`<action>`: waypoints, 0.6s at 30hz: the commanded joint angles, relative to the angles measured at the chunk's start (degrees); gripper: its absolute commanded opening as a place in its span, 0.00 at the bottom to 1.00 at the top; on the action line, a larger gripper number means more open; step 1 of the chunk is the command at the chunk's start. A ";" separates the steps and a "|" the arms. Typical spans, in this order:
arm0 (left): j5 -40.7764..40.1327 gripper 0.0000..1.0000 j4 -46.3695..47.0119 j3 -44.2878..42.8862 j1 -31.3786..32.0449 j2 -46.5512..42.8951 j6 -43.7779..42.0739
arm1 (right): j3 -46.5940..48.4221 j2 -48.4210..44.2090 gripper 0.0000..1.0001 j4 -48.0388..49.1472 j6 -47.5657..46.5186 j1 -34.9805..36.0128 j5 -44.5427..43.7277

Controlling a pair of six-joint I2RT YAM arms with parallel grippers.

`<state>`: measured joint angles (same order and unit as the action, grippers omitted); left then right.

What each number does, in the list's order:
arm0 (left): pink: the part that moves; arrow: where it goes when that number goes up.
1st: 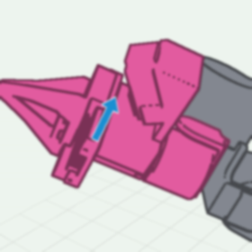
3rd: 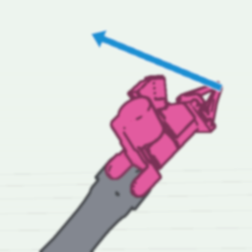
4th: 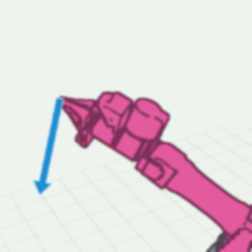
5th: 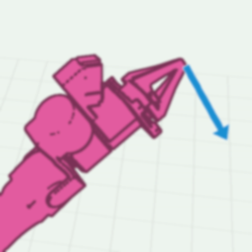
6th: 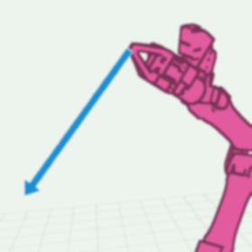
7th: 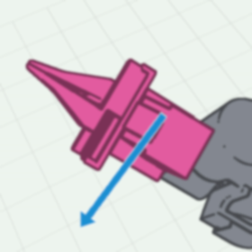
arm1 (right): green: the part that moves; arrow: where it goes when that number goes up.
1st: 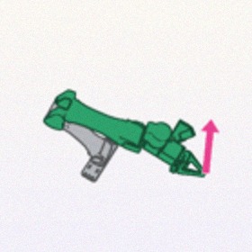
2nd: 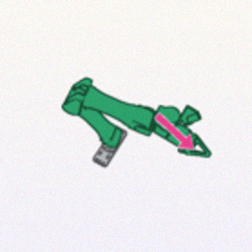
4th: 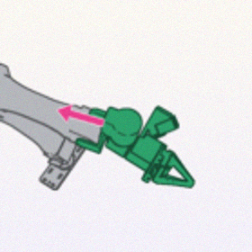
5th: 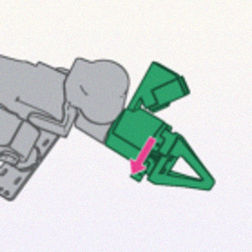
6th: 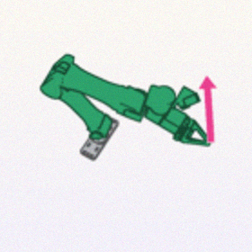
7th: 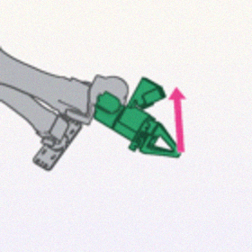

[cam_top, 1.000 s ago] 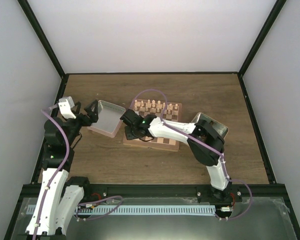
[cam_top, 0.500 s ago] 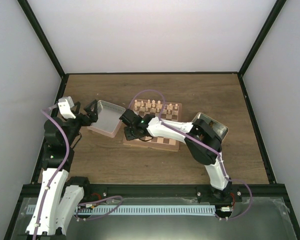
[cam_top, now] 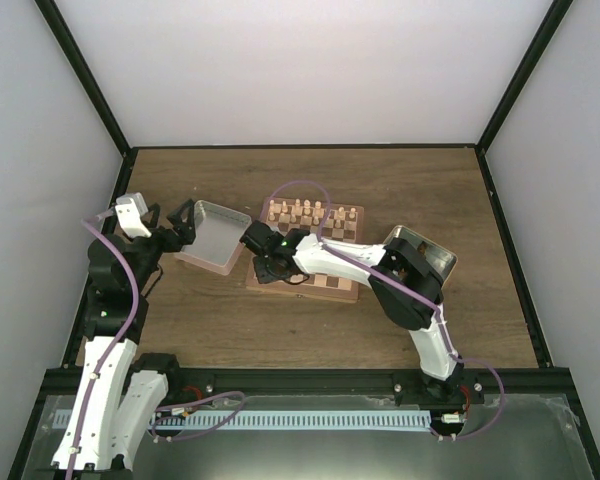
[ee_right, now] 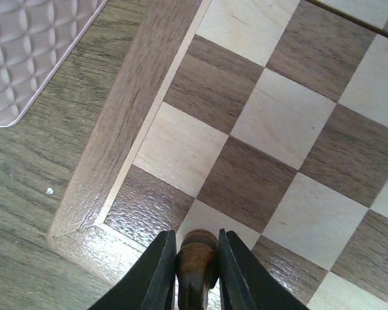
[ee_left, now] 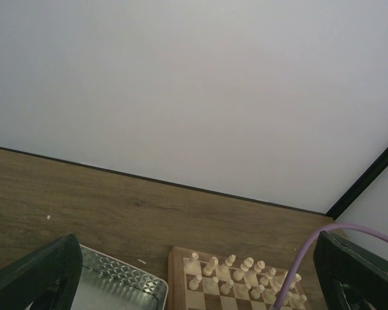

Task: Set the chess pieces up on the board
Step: Place the chess piece on the chessboard.

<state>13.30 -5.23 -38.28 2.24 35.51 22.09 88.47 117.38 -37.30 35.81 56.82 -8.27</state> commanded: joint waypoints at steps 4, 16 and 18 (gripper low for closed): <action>-0.12 1.00 0.49 -0.02 -0.29 -0.44 -0.64 | 1.33 0.59 0.18 -2.10 0.38 0.13 -1.57; -0.37 1.00 0.35 0.08 -0.31 -0.49 -0.64 | -0.35 -0.58 0.14 -2.86 0.85 0.16 -1.29; -0.31 1.00 0.39 0.07 -0.33 -0.52 -0.56 | -1.22 -1.13 0.14 -2.49 0.86 0.12 -1.31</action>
<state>13.13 -5.23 -38.28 2.24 35.51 22.09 88.38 117.34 -37.47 36.03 56.82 -8.71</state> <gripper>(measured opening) 0.997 0.166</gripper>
